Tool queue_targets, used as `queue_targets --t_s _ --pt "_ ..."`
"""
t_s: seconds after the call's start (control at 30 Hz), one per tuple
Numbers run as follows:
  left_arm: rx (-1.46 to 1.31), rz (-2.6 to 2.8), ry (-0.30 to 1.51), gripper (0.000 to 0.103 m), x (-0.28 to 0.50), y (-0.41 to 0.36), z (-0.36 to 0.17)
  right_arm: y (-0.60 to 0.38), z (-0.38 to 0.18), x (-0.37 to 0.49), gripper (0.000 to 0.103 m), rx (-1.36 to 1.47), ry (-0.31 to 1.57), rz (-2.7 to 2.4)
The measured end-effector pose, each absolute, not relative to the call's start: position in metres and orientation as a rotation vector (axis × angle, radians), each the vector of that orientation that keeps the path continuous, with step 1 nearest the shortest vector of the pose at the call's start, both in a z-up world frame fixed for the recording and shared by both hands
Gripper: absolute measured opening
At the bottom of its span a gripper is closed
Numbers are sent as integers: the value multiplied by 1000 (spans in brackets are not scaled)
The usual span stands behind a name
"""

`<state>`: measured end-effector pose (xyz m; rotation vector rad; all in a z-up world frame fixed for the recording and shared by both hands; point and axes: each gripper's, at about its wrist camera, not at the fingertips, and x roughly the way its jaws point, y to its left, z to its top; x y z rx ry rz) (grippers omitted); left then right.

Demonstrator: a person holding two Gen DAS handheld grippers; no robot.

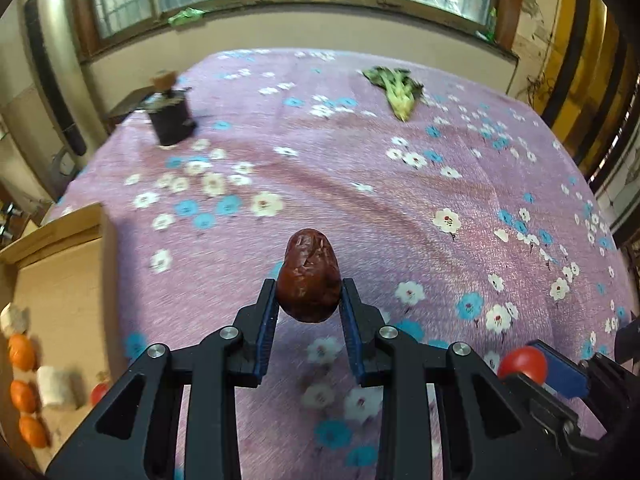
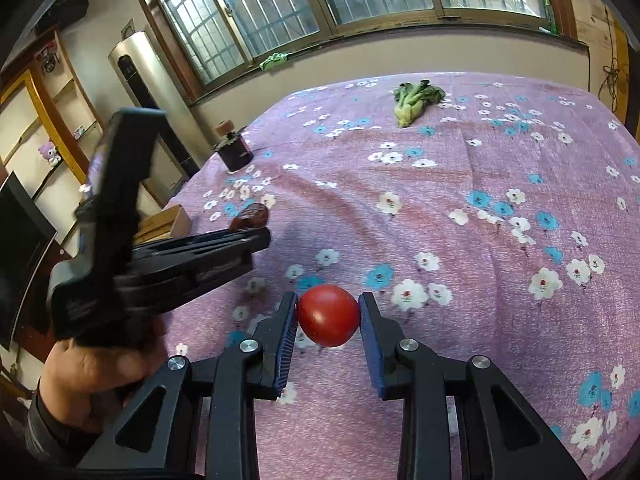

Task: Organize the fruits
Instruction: 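Carry the date and tomato over the cardboard tray and open both tools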

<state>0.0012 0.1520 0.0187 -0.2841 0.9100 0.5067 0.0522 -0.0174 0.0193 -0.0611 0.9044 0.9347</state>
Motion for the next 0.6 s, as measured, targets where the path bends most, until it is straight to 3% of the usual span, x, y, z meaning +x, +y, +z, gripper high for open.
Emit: queue_targets --t_s 0.6 --pt "-297 611 811 28 -80 174 46 16 40 9 31 -114 851 1027"
